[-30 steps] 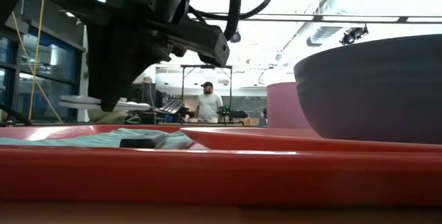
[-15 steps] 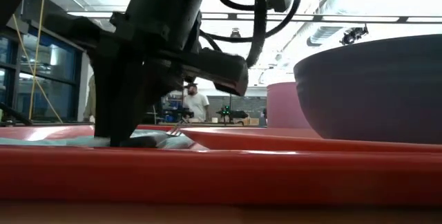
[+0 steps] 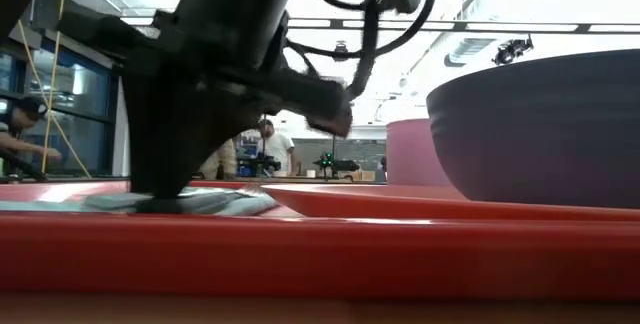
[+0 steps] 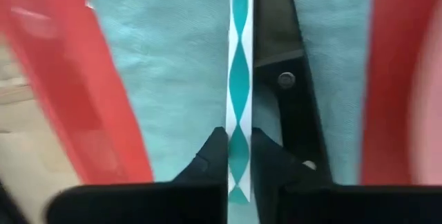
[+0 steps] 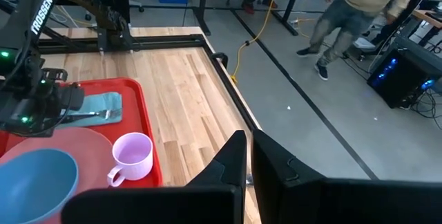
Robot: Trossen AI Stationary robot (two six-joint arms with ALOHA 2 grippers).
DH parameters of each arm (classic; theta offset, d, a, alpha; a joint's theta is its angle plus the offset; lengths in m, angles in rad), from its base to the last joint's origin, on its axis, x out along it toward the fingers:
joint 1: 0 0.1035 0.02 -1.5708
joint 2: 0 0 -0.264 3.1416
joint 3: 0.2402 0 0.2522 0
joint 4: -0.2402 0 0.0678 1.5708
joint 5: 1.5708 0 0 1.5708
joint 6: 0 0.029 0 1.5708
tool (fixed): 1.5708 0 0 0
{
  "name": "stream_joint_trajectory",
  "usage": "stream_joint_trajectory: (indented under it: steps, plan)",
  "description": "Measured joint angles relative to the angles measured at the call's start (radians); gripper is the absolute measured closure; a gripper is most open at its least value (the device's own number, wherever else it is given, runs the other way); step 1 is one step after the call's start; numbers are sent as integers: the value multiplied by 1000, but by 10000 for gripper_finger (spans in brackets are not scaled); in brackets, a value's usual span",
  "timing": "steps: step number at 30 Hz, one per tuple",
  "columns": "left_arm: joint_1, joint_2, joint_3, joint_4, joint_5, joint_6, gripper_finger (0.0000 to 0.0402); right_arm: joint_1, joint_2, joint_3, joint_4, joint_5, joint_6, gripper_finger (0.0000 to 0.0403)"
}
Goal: Set up tray
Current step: Put the blue fork on the blue napkin to the left side of the black knife on the red serving tray
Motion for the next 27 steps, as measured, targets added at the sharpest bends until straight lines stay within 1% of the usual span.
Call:
stream_joint_trajectory:
  steps: [5, 7, 11, 15, 18, 21, 24, 27]
  plan:
    - [-7, -2, 8, 44, 5, 17, 252, 0, 0, 0, 0, 12, 0, 403]
    - [-12, -3, 8, 50, 29, 17, 222, 0, 0, 0, 1, 12, 0, 403]
    - [-22, -3, 8, 48, 56, -4, 181, 0, 0, 0, 1, 12, 0, 403]
    - [-27, -3, 21, 28, 38, -11, 161, 0, 0, 0, 1, 13, 0, 403]
    - [-26, -5, 76, -37, -32, -6, 158, 0, 0, 0, 1, 14, 0, 403]
    - [-25, -5, 150, -143, -112, 16, 162, 0, 0, 0, 0, 14, 0, 403]
    - [-25, -32, 186, -126, -257, 51, 168, 0, 0, 0, 0, 14, 0, 403]
    - [-29, -60, 233, -133, -403, 52, 175, 0, 0, 0, 0, 16, 0, 403]
